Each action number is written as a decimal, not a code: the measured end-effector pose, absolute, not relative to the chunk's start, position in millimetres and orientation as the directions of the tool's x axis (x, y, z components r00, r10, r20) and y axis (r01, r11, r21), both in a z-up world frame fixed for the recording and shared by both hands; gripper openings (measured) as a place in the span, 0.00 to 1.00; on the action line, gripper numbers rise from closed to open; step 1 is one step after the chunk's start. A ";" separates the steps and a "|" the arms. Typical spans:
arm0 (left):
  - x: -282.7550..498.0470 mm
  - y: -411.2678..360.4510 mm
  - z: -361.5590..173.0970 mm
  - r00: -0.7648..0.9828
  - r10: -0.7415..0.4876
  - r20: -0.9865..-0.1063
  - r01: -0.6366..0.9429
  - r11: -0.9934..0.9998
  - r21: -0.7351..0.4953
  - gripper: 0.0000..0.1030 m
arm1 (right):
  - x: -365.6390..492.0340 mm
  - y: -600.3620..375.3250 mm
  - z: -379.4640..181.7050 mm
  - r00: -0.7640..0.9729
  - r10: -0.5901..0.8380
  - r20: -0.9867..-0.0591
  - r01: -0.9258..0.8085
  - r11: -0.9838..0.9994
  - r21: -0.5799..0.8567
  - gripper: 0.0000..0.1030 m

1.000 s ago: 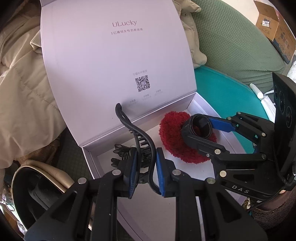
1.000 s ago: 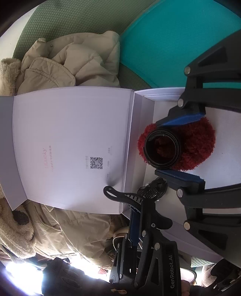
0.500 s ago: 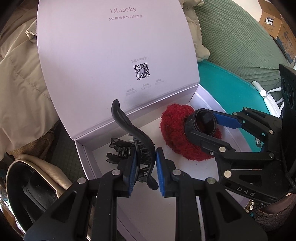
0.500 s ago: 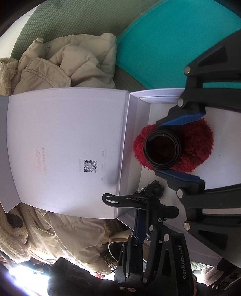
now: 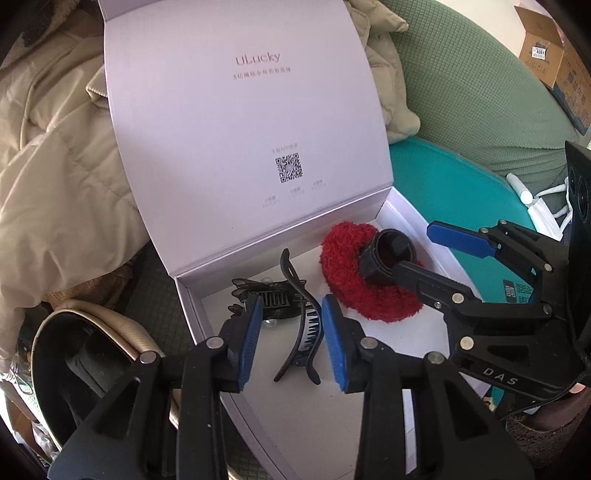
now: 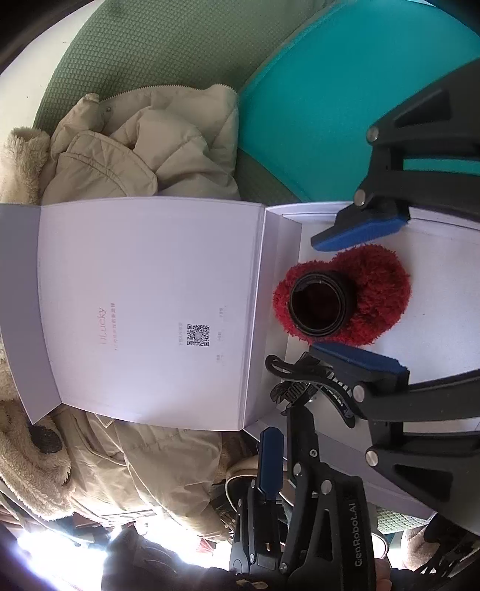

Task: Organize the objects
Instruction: 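Open the right tool onto the red scrunchie while the left tool releases the comb clip, then withdraw both tools from the box back toward the remaining accessories, then grasp the pale yellow hair clip with the right tool while the left tool grasps the pink compact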

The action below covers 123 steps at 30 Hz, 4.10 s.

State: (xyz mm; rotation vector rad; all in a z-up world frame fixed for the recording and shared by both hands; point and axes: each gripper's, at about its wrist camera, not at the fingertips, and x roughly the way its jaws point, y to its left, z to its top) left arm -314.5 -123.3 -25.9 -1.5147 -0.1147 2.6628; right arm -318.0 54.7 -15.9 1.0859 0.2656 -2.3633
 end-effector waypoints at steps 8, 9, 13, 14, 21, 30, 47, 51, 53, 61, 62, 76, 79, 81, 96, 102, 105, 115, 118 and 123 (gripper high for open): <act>-300.9 -122.4 0.3 -0.539 0.088 -0.838 -0.007 -0.995 -0.100 0.31 | -303.5 59.2 6.3 -0.572 -0.382 -0.726 0.534 -0.845 0.025 0.50; -298.3 -122.0 4.5 -0.545 0.086 -0.834 -0.005 -0.995 -0.099 0.31 | -301.6 59.6 10.0 -0.576 -0.384 -0.722 0.534 -0.845 0.024 0.50; -285.9 -121.8 20.6 -0.561 0.089 -0.823 -0.004 -0.995 -0.104 0.31 | -292.1 63.3 23.7 -0.593 -0.391 -0.704 0.535 -0.845 0.018 0.50; -282.8 -120.8 24.3 -0.565 0.089 -0.820 -0.005 -0.995 -0.105 0.31 | -289.5 64.3 26.9 -0.597 -0.391 -0.701 0.534 -0.845 0.016 0.50; -262.0 -114.6 47.8 -0.597 0.077 -0.798 -0.001 -0.995 -0.095 0.31 | -268.6 69.6 48.9 -0.619 -0.403 -0.674 0.541 -0.841 0.006 0.50; -228.6 -105.4 70.8 -0.625 0.053 -0.779 0.014 -0.997 -0.079 0.31 | -239.9 80.1 67.9 -0.635 -0.425 -0.646 0.551 -0.834 0.007 0.50; -171.6 -76.1 82.6 -0.638 0.044 -0.769 0.010 -0.998 -0.065 0.31 | -187.0 100.9 75.7 -0.629 -0.448 -0.636 0.570 -0.822 0.016 0.50; -157.9 -68.8 78.3 -0.632 0.051 -0.773 0.006 -0.998 -0.070 0.31 | -174.7 104.8 73.4 -0.625 -0.447 -0.640 0.570 -0.821 0.018 0.50; -151.1 -64.9 76.2 -0.628 0.055 -0.776 0.003 -0.997 -0.074 0.31 | -168.2 107.0 71.9 -0.623 -0.445 -0.643 0.568 -0.823 0.019 0.50; -125.3 -51.1 68.0 -0.623 0.071 -0.779 -0.003 -0.996 -0.088 0.35 | -143.9 120.1 62.9 -0.612 -0.436 -0.660 0.558 -0.829 0.030 0.50; -121.7 -49.1 66.7 -0.622 0.072 -0.779 -0.005 -0.996 -0.088 0.35 | -141.0 122.2 61.9 -0.611 -0.434 -0.662 0.556 -0.830 0.032 0.50; -72.1 -21.0 42.3 -0.603 0.078 -0.794 -0.026 -0.997 -0.079 0.42 | -98.4 148.7 43.8 -0.599 -0.433 -0.674 0.541 -0.839 0.058 0.50; -63.1 -16.6 37.1 -0.599 0.080 -0.797 -0.026 -0.996 -0.080 0.46 | -92.1 151.8 38.1 -0.586 -0.431 -0.686 0.544 -0.837 0.061 0.50; -57.9 -14.3 32.4 -0.596 0.082 -0.799 -0.026 -0.996 -0.083 0.48 | -88.9 153.2 33.3 -0.579 -0.430 -0.693 0.546 -0.836 0.062 0.50; -52.8 -11.8 -11.1 -0.542 0.116 -0.833 -0.021 -0.992 -0.125 0.49 | -86.8 165.6 -9.4 -0.528 -0.404 -0.747 0.499 -0.859 0.111 0.50; -62.8 -14.9 -30.6 -0.519 0.146 -0.842 -0.024 -0.987 -0.156 0.48 | -94.2 166.2 -29.8 -0.499 -0.394 -0.772 0.486 -0.865 0.128 0.50; -70.9 -16.7 -40.7 -0.500 0.143 -0.854 -0.016 -0.988 -0.156 0.48 | -98.3 165.8 -39.9 -0.472 -0.396 -0.788 0.490 -0.861 0.139 0.50; -93.1 -16.3 -59.6 -0.473 0.180 -0.862 -0.035 -0.982 -0.186 0.48 | -102.2 166.2 -66.5 -0.376 -0.444 -0.813 0.501 -0.836 0.225 0.50; -95.7 -13.2 -58.5 -0.483 0.188 -0.855 -0.059 -0.981 -0.183 0.48 | -100.3 162.2 -69.4 -0.350 -0.466 -0.812 0.518 -0.819 0.247 0.49; -97.5 -10.0 -54.8 -0.496 0.205 -0.844 -0.090 -0.979 -0.185 0.49 | -100.1 152.1 -72.2 -0.328 -0.482 -0.813 0.548 -0.798 0.252 0.33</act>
